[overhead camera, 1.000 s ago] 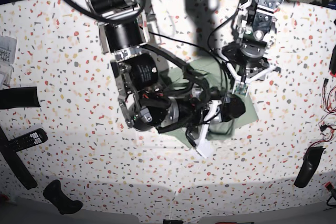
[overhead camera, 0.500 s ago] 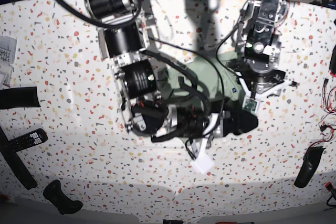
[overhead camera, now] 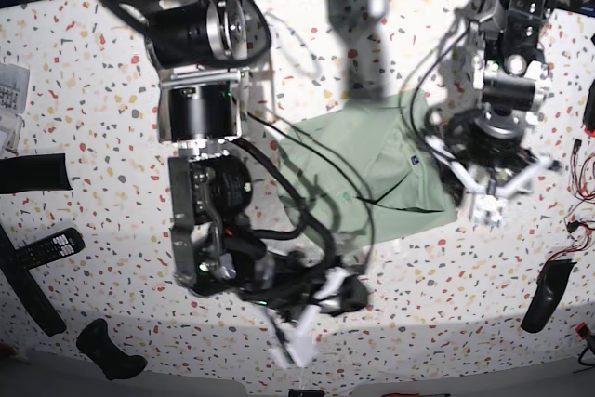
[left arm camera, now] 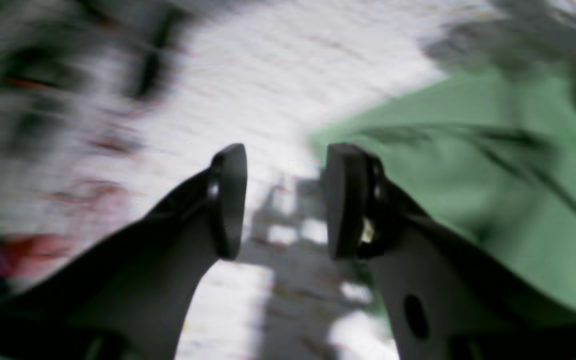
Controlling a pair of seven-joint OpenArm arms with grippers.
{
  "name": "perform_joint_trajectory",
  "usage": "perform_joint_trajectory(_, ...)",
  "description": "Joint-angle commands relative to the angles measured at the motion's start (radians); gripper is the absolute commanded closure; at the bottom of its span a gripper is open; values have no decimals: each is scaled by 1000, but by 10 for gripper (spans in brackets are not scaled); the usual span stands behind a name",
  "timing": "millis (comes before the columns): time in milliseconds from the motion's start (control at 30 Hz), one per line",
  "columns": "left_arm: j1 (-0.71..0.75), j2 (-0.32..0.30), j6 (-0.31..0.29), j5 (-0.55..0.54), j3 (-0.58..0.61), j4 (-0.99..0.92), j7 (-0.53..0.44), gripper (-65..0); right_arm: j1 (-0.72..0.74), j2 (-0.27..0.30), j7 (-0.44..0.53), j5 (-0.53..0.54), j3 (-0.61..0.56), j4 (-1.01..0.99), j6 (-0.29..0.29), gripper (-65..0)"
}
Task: Fold the T-shirt properly
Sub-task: 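Lift the folded bundle with both grippers and pull it together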
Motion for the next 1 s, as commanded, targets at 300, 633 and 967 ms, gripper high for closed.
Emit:
perform_joint_trajectory(300,83,34,-314,-404,-5,17,-144,-235,-65,32,82,-36,126,13,20,-180)
perform_joint_trajectory(633,114,116,-328,-380,-5,-226,-253,-235,-268,44,124,39,100,13,20,-180)
perform_joint_trajectory(967,111,114,-303,-110,-7,-272,-246,-235,-375,135,189,-93,31,13,20,-180)
